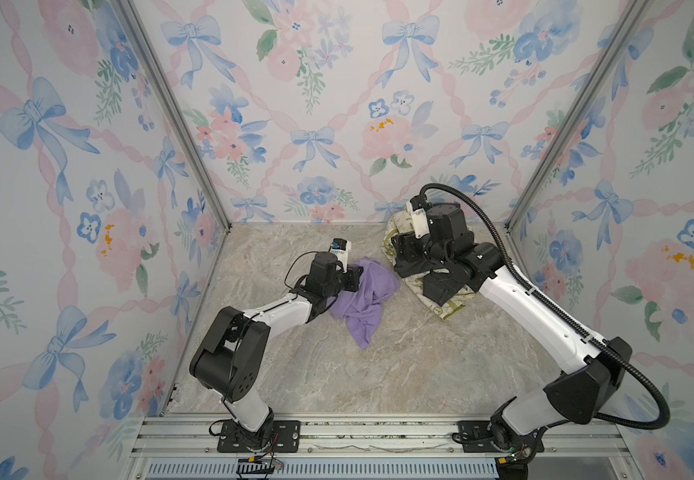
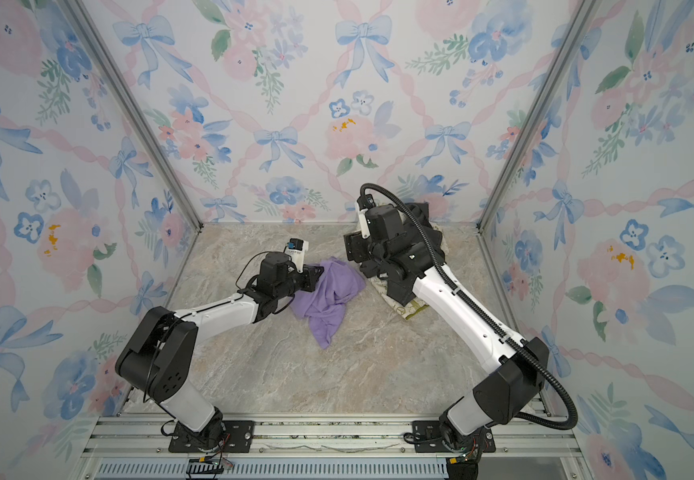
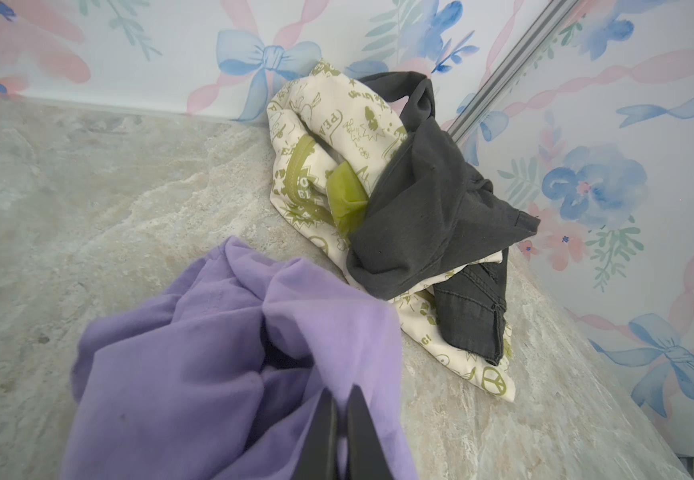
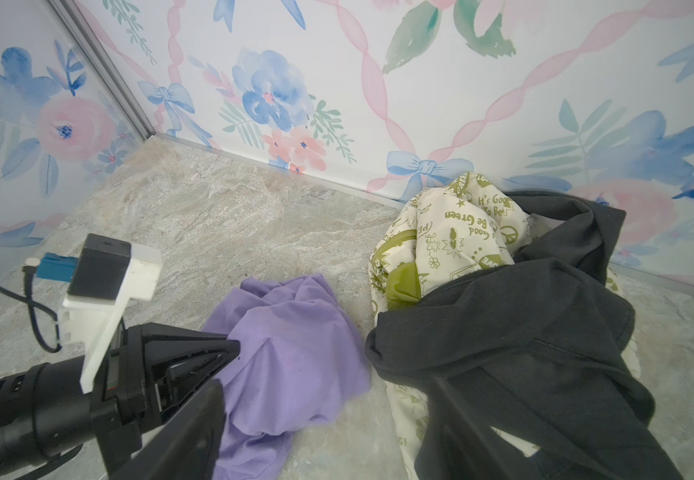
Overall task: Pick out a specific cloth from the pile
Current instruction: 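Grasp the purple cloth with the left gripper while the right gripper holds the pile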
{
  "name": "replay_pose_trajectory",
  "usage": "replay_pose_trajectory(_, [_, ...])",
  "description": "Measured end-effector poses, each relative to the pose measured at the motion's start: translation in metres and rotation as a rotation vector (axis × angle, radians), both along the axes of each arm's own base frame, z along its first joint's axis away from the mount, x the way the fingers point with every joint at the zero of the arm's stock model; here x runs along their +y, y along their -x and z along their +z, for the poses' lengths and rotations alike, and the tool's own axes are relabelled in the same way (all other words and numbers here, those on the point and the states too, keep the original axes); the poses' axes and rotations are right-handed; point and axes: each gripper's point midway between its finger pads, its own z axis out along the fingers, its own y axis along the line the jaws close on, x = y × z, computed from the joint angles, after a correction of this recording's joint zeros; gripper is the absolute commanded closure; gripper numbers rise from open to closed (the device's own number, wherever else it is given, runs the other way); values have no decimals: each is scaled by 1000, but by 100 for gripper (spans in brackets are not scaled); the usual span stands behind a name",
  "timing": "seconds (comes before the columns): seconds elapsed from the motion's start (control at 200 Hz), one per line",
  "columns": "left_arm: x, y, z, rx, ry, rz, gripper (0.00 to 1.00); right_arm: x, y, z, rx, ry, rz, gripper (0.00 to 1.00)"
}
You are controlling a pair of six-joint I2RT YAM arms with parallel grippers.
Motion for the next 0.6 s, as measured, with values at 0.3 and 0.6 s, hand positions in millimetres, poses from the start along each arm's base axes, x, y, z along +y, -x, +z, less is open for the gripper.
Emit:
replay_pose_trajectory(0.3, [20,-10,50,-108,23,85,100,-6,-2,-3,1,1,-13,22])
replay_pose_trajectory(0.6, [47,-15,108,-247,24,209,100,-11,-4,-3,0,-1,-25,22])
